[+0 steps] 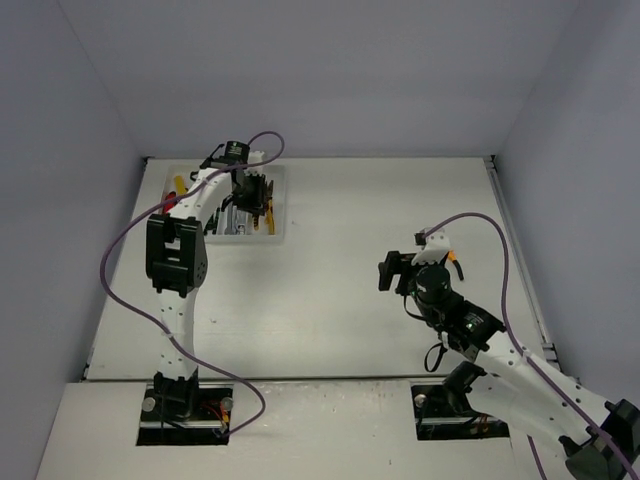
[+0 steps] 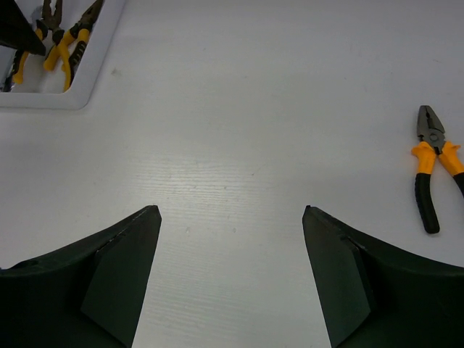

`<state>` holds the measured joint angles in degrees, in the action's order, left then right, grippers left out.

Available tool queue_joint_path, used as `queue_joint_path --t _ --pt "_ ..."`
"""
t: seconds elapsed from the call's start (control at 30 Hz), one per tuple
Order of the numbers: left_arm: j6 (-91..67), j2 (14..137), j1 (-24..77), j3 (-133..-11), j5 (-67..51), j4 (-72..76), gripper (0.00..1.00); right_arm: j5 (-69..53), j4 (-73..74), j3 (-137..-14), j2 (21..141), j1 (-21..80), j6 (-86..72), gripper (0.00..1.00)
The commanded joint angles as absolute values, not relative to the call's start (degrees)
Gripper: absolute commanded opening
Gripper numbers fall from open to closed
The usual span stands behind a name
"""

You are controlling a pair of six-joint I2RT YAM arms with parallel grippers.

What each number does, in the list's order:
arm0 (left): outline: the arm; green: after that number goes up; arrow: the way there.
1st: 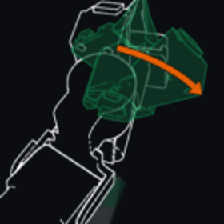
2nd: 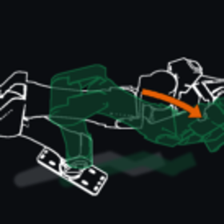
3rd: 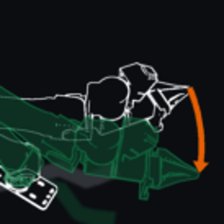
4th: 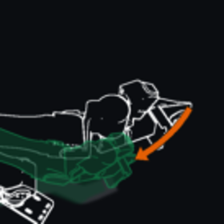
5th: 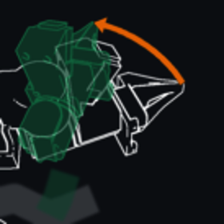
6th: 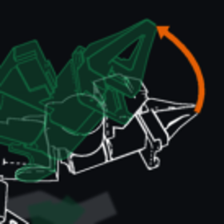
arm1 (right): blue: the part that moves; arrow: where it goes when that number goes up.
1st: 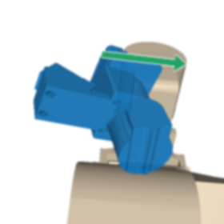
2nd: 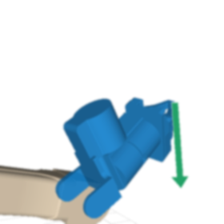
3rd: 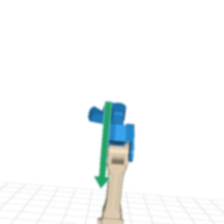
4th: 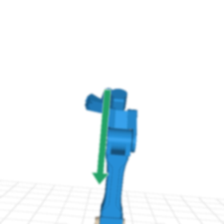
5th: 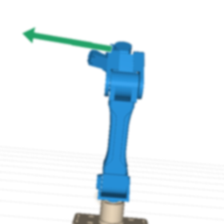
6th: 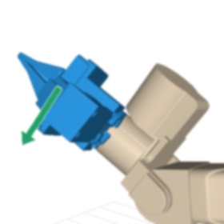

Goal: Sort the tools into containers

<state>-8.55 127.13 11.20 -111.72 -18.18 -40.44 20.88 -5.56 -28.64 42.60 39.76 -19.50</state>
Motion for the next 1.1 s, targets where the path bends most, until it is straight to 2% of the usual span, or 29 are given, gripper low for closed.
queue_joint_path --t 0.0,0.1,0.27,0.43,0.67,0.9,1.07 --pt "-6.6 126.3 13.2 -115.3 -16.8 -40.0 0.15 27.7 -6.4 -31.1 45.4 38.6 -21.2 0.77" --pt "-7.5 126.0 13.4 -114.4 -14.9 -38.8 0.23 30.2 -4.4 -32.7 47.8 37.1 -22.1 0.78" --pt "-8.9 121.5 13.4 -111.8 -13.1 -35.7 0.43 29.1 -0.7 -34.7 53.0 30.4 -24.9 0.78" --pt "-10.0 112.0 13.5 -109.2 -11.4 -35.1 0.50 28.0 1.9 -35.6 57.4 25.2 -27.7 0.78" --pt "-15.3 95.0 15.0 -101.6 -11.7 -35.2 0.52 22.1 2.7 -36.3 64.4 14.1 -29.3 0.76" --pt "-16.5 78.1 18.7 -86.1 -11.2 -32.5 0.52 16.8 2.5 -38.8 71.5 6.3 -26.5 0.75" --pt "-15.6 68.7 19.1 -75.3 -12.2 -32.5 0.52 14.6 2.0 -42.0 78.6 3.0 -24.6 0.69"
